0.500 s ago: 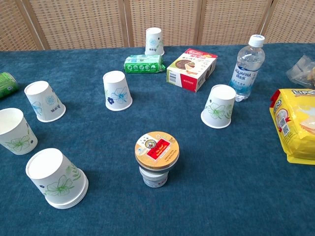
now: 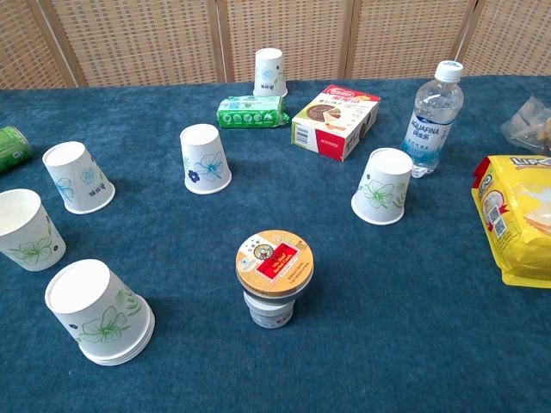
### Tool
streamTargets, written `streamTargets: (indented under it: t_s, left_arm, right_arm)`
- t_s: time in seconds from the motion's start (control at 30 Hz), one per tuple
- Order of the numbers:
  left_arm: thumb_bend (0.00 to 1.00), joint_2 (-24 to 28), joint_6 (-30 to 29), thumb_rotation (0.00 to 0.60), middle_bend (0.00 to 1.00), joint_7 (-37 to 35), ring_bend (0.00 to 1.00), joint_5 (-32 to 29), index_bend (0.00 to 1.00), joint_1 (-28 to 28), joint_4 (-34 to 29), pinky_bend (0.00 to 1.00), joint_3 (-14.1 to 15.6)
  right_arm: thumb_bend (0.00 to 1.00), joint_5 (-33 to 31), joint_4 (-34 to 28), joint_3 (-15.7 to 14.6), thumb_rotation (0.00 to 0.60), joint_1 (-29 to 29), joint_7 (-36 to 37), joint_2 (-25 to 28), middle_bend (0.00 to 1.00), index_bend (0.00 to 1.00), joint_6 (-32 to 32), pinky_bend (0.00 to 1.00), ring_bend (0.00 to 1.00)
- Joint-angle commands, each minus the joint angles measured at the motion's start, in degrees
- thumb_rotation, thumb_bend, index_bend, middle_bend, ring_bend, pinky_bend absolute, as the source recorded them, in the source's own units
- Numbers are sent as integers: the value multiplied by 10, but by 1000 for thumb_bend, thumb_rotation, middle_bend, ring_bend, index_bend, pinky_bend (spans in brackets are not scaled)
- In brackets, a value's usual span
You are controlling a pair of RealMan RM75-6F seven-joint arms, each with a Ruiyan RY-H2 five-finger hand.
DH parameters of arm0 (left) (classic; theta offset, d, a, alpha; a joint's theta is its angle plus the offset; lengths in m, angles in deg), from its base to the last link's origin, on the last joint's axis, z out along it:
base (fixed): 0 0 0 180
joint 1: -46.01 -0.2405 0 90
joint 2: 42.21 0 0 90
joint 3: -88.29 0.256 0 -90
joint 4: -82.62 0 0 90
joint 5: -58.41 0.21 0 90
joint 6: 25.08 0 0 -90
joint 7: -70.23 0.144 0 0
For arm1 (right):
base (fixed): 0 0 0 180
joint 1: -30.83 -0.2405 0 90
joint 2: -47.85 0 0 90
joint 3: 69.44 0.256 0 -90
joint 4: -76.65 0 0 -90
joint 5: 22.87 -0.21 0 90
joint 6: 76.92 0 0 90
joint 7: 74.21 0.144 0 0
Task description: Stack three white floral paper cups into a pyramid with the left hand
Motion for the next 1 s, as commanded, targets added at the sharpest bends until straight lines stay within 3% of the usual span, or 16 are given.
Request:
streamTargets:
  t_s: [0.03,0.23,0.6,0.73,1.0]
  left_arm:
    - [249,2,2,600,0,-4,0,0,0,1,-1,0,0]
    - [249,8,34,600,0,-27,0,-8,0,21,6,0,-6]
    - [249,40,192,600,0,-75,0,-62,0,125,25,0,-46]
    - [249,37,235,600,0,-54,0,-61,0,168,31,0,-60]
    - [251,32,336,600,0,68,0,-144,0,245,6,0,-82]
  right_arm:
    - [0,0,0,-1,600,1,-1,0,0,0,1,0,0]
    - [0,-6,-4,1,600,4,5,4,0,0,4,0,0]
    - [0,-17,-1,4,600,0,9,2,0,0,-8,0,0]
    - [0,-21,0,5,600,-1,9,1,0,0,-11,0,0]
    - [0,-28,1,8,600,-3,12,1,0,0,-15,0,0]
